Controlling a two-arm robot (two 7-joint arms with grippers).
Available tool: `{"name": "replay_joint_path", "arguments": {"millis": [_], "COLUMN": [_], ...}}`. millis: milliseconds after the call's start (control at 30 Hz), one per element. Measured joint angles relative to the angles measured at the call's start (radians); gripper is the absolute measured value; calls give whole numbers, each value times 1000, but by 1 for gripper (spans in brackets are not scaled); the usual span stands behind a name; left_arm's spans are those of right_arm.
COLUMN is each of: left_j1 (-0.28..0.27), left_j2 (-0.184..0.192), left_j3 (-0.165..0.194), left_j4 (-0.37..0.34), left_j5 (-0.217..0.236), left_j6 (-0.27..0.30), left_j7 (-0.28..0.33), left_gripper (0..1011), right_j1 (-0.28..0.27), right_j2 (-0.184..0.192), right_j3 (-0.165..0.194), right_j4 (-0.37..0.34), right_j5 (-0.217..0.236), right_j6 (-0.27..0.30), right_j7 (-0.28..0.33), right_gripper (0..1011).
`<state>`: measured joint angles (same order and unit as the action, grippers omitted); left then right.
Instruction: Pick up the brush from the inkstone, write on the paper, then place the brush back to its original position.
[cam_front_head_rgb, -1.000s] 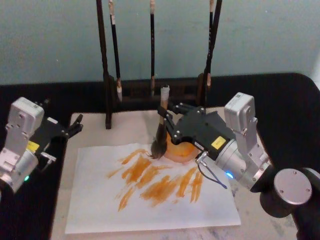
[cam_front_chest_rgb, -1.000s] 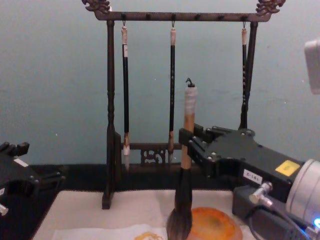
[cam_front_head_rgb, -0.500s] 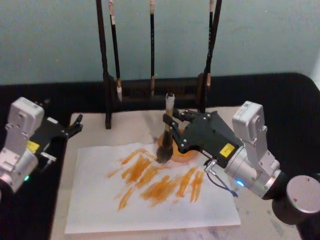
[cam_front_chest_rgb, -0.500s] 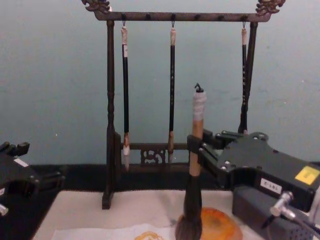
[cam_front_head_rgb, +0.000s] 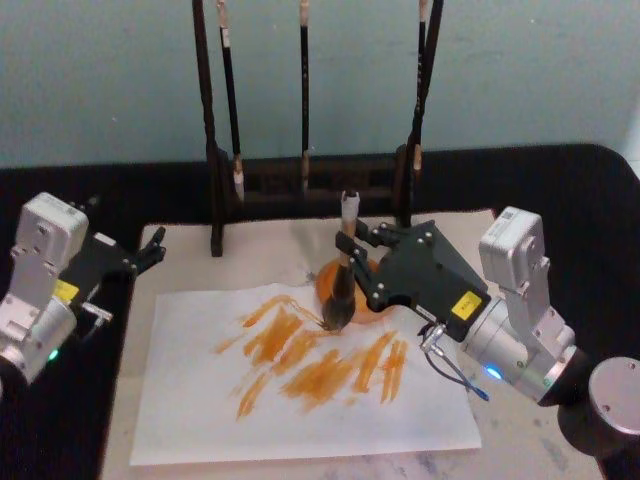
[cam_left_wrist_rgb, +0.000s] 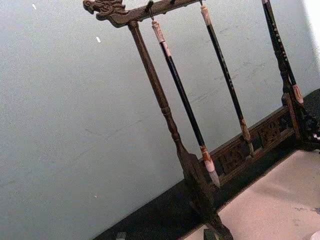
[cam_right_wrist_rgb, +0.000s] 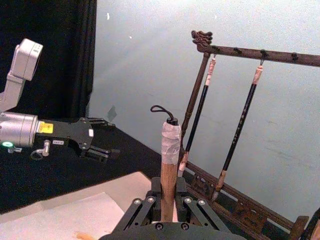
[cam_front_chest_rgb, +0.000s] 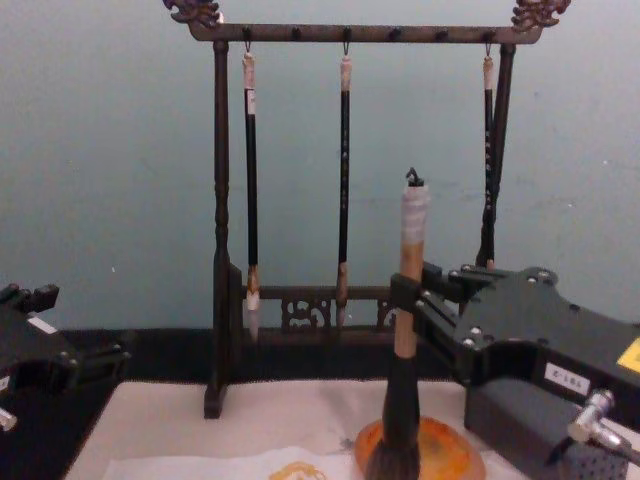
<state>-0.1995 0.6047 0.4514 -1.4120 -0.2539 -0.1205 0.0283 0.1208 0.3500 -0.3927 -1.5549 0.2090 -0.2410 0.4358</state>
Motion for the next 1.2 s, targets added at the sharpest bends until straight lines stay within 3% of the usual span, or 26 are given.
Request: {"name": "replay_joint_path", "arguments": {"millis": [800, 967, 1200], "left_j1": [0, 0, 0], "left_j2": [0, 0, 0], "left_j3": [0, 0, 0], "left_j4": [0, 0, 0], "left_j5": [0, 0, 0], "left_j6": [0, 0, 0], "left_j7": [0, 0, 0], "left_gripper": [1001, 1001, 1001], "right_j1": [-44, -40, -22], "right_j2": [25, 13, -24], "right_j3": [36, 47, 72], "right_j4": [-58, -59, -43], "right_j5": [10, 22, 75], "right_j6": [-1, -6, 3], "right_j7": [1, -6, -19], "right_gripper": [168, 168, 168]}}
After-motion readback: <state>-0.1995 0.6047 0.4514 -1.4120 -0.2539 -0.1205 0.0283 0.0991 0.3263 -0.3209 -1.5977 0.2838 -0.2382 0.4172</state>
